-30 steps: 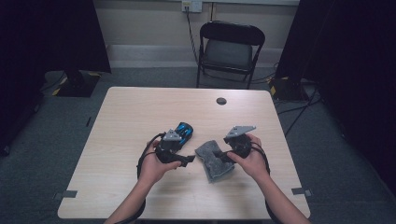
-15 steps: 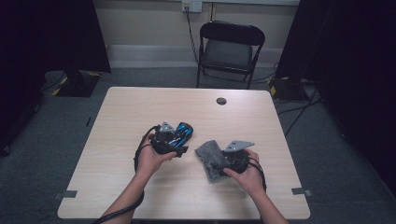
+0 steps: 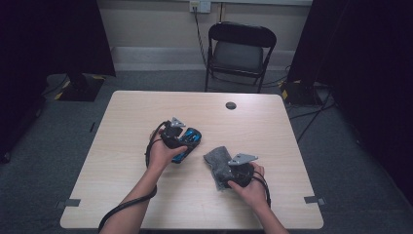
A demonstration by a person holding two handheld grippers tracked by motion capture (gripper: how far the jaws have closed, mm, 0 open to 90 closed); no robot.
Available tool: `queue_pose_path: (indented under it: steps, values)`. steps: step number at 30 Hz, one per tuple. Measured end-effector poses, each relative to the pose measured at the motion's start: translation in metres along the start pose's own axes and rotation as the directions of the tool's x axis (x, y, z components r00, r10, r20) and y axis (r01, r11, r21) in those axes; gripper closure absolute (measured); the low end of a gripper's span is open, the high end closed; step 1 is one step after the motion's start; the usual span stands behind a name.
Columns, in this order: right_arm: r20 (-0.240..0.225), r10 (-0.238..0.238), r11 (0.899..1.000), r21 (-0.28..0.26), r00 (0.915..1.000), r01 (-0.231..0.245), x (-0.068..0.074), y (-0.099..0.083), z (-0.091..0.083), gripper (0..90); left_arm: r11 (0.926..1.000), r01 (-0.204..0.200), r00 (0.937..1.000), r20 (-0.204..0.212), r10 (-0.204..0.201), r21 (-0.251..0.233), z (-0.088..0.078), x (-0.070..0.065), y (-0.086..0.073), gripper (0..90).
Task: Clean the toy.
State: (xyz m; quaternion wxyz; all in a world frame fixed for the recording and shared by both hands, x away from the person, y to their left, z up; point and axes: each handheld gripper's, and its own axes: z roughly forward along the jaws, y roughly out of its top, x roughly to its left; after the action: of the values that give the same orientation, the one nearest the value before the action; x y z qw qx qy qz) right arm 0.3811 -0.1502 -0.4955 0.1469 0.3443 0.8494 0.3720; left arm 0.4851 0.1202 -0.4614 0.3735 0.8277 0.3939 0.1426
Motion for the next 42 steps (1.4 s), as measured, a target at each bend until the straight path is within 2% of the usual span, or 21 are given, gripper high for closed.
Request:
queue_pose_path:
  steps: [3, 10, 12, 13, 16, 19, 21, 22, 24, 27, 28, 31, 35, 37, 40, 42]
  values:
    - [0.019, -0.013, 1.000, 0.009, 0.9997, 0.013, 0.002, 0.001, 0.001, 36.8, 0.9999, -0.009, 1.0000, -0.005, 0.009, -0.009, 0.010, 0.003, 0.002, 19.0]
    - [0.005, 0.008, 1.000, -0.020, 1.0000, -0.008, 0.000, -0.003, 0.001, 38.3, 0.9998, 0.016, 0.9998, -0.015, -0.016, 0.011, 0.032, 0.007, 0.007, 17.1]
    - [0.006, 0.006, 1.000, -0.012, 1.0000, -0.006, 0.000, -0.002, 0.001, 38.3, 0.9998, 0.016, 0.9993, -0.033, -0.016, 0.012, 0.035, 0.008, 0.006, 17.9]
    - [0.005, 0.008, 1.000, -0.013, 1.0000, -0.008, 0.000, -0.002, 0.001, 38.3, 0.9993, 0.033, 0.9991, -0.027, -0.033, 0.017, 0.037, 0.008, 0.006, 16.9]
    - [0.004, 0.008, 1.000, -0.009, 1.0000, -0.008, 0.000, -0.002, 0.001, 38.3, 0.9985, 0.043, 0.9989, -0.021, -0.043, 0.034, 0.043, 0.009, 0.003, 17.0]
    - [0.002, 0.007, 1.000, -0.009, 1.0000, -0.007, 0.000, -0.002, 0.001, 38.4, 0.9987, 0.026, 0.9993, -0.028, -0.025, 0.043, 0.048, 0.009, 0.001, 17.4]
    - [0.002, 0.008, 1.000, -0.011, 1.0000, -0.008, 0.000, -0.002, 0.001, 38.4, 0.9979, 0.047, 0.9985, -0.031, -0.046, 0.045, 0.052, 0.009, 0.001, 17.0]
    - [0.004, 0.010, 1.000, -0.012, 0.9999, -0.010, 0.000, -0.003, 0.001, 38.4, 0.9980, 0.042, 0.9988, -0.027, -0.040, 0.047, 0.054, 0.009, 0.001, 16.7]
    - [0.005, 0.010, 1.000, -0.012, 0.9999, -0.010, 0.000, -0.002, 0.001, 38.4, 0.9983, 0.021, 0.9993, -0.032, -0.019, 0.055, 0.055, 0.008, 0.002, 16.8]
    - [0.001, 0.009, 1.000, -0.014, 1.0000, -0.009, 0.000, -0.003, 0.001, 38.4, 0.9979, 0.018, 0.9992, -0.038, -0.016, 0.061, 0.056, 0.007, 0.004, 16.8]
    - [0.000, 0.009, 1.000, -0.015, 1.0000, -0.009, -0.001, -0.003, 0.001, 38.5, 0.9974, -0.006, 0.9991, -0.042, 0.009, 0.071, 0.056, 0.007, 0.004, 17.8]
    - [0.001, 0.009, 1.000, -0.015, 1.0000, -0.009, 0.000, -0.003, 0.001, 38.5, 0.9975, -0.020, 0.9991, -0.036, 0.022, 0.068, 0.056, 0.005, 0.004, 24.4]
    - [0.003, 0.010, 1.000, -0.014, 0.9999, -0.010, 0.000, -0.003, 0.001, 38.5, 0.9979, -0.007, 0.9990, -0.045, 0.009, 0.065, 0.056, 0.003, 0.004, 25.2]
    - [0.004, 0.009, 1.000, -0.016, 0.9999, -0.009, 0.000, -0.003, 0.001, 38.6, 0.9963, -0.005, 0.9989, -0.045, 0.009, 0.086, 0.055, 0.003, 0.005, 25.4]
    - [0.003, 0.010, 1.000, -0.019, 0.9999, -0.010, 0.000, -0.003, 0.001, 39.0, 0.9960, -0.003, 0.9990, -0.044, 0.007, 0.090, 0.053, 0.004, 0.006, 25.5]
    - [0.003, 0.012, 1.000, -0.016, 0.9999, -0.012, 0.000, -0.003, 0.001, 39.7, 0.9943, -0.014, 0.9987, -0.047, 0.019, 0.106, 0.051, 0.002, 0.005, 25.5]
